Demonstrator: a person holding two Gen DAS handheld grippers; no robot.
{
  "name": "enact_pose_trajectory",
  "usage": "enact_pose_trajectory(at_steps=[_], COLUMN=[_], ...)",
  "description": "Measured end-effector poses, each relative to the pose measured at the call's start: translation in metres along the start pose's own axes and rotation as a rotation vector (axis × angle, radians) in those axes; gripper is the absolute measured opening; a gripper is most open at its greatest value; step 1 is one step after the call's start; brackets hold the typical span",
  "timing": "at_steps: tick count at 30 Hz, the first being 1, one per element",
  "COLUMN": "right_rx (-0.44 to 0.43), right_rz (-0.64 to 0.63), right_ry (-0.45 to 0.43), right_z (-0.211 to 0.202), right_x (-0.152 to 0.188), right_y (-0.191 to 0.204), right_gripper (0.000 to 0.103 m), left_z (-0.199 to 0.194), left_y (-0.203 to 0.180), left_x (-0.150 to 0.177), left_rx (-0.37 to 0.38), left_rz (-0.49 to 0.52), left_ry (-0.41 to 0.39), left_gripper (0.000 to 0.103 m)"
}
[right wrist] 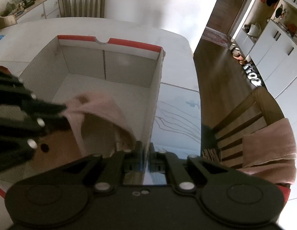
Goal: Organize objects
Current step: 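Carry the pink towel into the white box and open the left gripper, then return the left gripper to the pile and reach the black polka-dot fabric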
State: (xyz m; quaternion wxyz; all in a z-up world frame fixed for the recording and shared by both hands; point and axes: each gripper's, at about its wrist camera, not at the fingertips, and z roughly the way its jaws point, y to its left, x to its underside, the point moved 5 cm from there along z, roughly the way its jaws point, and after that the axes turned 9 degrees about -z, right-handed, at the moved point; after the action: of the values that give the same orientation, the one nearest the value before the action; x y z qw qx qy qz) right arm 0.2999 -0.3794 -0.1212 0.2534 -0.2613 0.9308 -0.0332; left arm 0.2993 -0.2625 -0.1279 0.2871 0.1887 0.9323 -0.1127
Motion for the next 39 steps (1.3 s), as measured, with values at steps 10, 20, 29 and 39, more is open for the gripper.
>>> enact_pose_trajectory(at_steps=[10, 20, 29, 39], right_rx=[-0.001, -0.001, 0.000, -0.012], right_rz=[0.002, 0.000, -0.003, -0.031], right_ry=[0.004, 0.007, 0.007, 0.013], right_z=[0.001, 0.001, 0.002, 0.004], right_x=[-0.001, 0.000, 0.000, -0.001], right_y=[0.001, 0.001, -0.001, 0.000], right_gripper=[0.004, 0.005, 0.005, 0.005], left_z=[0.011, -0.023, -0.071, -0.131], left_y=[0.005, 0.016, 0.026, 0.056], left_x=[0.012, 0.009, 0.007, 0.021], left_rx=[-0.012, -0.009, -0.028, -0.076], left_rz=[-0.007, -0.060, -0.099, -0.164], left_ry=[0.093, -0.008, -0.105, -0.200], left_gripper=[0.020, 0.069, 0.069, 0.069])
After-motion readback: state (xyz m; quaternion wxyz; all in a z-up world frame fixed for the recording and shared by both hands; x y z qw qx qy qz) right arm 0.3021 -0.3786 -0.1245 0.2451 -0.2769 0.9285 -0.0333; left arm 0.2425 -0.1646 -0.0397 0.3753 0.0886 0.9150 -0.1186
